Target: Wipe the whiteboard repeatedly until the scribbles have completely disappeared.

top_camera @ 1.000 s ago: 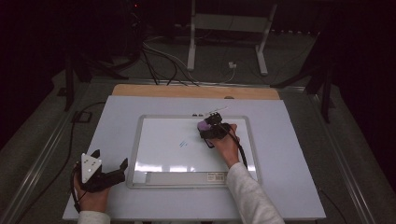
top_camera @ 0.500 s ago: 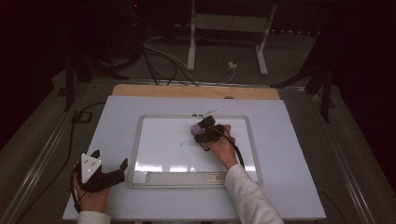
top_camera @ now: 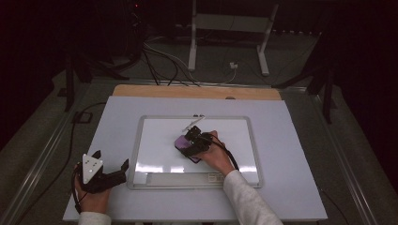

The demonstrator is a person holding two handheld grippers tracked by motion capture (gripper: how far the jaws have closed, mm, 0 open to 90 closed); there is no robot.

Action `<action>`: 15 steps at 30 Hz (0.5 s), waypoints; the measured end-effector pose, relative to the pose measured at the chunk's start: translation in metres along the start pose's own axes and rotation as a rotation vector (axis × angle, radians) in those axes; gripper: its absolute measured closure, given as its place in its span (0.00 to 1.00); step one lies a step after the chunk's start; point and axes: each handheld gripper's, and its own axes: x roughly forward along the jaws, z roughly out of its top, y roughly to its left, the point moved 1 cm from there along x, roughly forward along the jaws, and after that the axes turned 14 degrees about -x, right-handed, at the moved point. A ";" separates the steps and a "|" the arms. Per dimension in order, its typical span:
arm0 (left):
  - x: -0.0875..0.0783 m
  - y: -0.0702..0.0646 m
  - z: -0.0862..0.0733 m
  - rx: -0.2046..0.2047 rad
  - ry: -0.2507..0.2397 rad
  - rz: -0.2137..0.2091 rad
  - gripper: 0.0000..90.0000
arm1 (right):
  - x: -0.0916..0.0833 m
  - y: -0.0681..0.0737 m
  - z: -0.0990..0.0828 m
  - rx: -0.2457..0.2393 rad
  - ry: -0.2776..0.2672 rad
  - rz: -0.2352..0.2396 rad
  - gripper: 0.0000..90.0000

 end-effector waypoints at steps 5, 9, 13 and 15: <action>0.000 0.001 0.000 -0.001 -0.001 -0.001 0.01 | -0.001 -0.023 -0.006 0.142 0.025 -0.183 0.45; 0.001 0.000 0.000 -0.003 0.001 -0.004 0.01 | -0.002 -0.030 -0.010 0.197 0.023 -0.231 0.45; 0.001 -0.001 0.000 0.003 0.002 -0.004 0.01 | 0.001 -0.008 -0.003 0.031 -0.015 -0.031 0.45; 0.000 -0.001 0.000 0.001 0.000 -0.003 0.01 | 0.002 0.005 0.002 -0.050 -0.003 0.011 0.45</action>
